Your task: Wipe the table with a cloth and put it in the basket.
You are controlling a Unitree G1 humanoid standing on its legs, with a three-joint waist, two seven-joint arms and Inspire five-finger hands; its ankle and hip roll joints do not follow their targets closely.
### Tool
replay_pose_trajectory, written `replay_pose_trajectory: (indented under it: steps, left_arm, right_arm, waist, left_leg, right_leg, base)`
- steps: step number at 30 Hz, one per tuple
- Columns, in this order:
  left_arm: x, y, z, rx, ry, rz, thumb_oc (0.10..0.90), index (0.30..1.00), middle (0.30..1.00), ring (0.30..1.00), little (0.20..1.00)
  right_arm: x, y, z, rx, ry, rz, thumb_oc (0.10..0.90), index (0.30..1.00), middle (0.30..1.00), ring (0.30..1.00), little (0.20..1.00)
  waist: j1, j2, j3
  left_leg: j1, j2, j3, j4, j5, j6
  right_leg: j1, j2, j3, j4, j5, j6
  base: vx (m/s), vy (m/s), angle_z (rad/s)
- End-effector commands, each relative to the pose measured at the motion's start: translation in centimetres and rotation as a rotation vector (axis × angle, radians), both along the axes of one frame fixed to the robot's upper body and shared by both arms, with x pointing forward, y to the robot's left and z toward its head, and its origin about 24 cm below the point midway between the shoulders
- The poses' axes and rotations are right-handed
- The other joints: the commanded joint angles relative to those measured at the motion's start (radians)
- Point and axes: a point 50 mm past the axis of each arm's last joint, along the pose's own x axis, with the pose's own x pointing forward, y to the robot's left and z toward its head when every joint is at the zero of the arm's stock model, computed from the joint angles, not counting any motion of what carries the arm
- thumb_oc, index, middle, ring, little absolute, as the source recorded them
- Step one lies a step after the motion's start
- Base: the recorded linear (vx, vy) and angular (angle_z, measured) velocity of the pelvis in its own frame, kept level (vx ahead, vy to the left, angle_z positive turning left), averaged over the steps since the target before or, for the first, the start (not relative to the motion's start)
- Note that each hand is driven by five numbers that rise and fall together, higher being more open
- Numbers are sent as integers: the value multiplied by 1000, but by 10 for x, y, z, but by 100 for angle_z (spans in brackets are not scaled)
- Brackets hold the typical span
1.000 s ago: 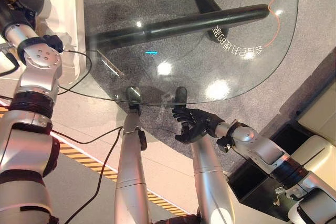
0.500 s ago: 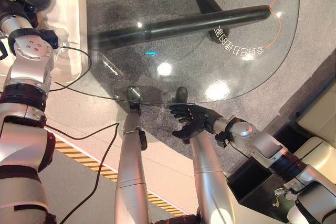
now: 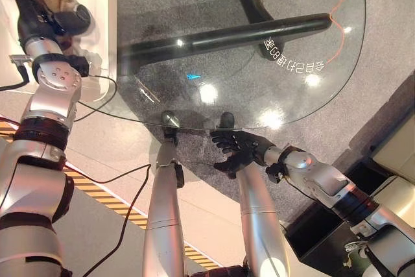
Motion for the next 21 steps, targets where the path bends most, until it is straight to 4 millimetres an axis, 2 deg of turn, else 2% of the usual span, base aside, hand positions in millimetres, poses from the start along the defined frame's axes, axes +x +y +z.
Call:
replay_pose_trajectory:
  steps: [1,7,8,11,14,21]
  left_arm:
    - [-2,-2,-39,-85,34,-14,800,900,900,900,900]
    - [-13,6,-46,-132,-12,-24,800,900,900,900,900]
    - [-17,11,-44,-139,-35,-20,800,900,900,900,900]
    - [-24,17,-55,-124,-15,-10,800,900,900,900,900]
    - [-29,20,-67,-94,19,-2,800,900,900,900,900]
    - [-50,19,-116,-92,115,-12,800,900,900,900,900]
  right_arm:
    - [-22,5,-9,43,28,51,800,900,900,900,900]
    - [-30,3,-18,45,36,36,800,900,900,900,900]
    - [-30,2,-16,48,18,31,800,900,900,900,900]
    - [-34,-2,-23,55,32,16,800,900,900,900,900]
    - [-37,-6,-33,50,56,-1,800,900,900,900,900]
    - [-53,-30,-72,57,163,-84,800,900,900,900,900]
  waist:
    - [8,35,-21]
    - [24,46,-21]
    - [26,45,-21]
    - [36,48,-21]
    - [47,49,-21]
    - [79,50,-21]
  left_leg:
    - [43,-61,97,119,-155,56]
    - [123,-64,94,99,-156,56]
    - [124,-70,99,77,-118,61]
    - [176,-74,93,60,-116,59]
    - [230,-80,86,38,-110,57]
    - [428,-82,58,-40,-95,44]
  right_leg:
    - [63,51,-24,-187,97,4]
    - [142,43,-35,-184,71,-2]
    - [144,36,-43,-195,95,-9]
    - [198,34,-54,-199,85,-9]
    - [259,33,-64,-210,78,-11]
    - [454,36,-77,-253,60,-8]
  base:
    - [0,0,0]
    - [-39,-37,3]
    - [-115,-74,4]
    - [-75,-72,5]
    - [-44,-63,5]
    - [-31,-103,2]
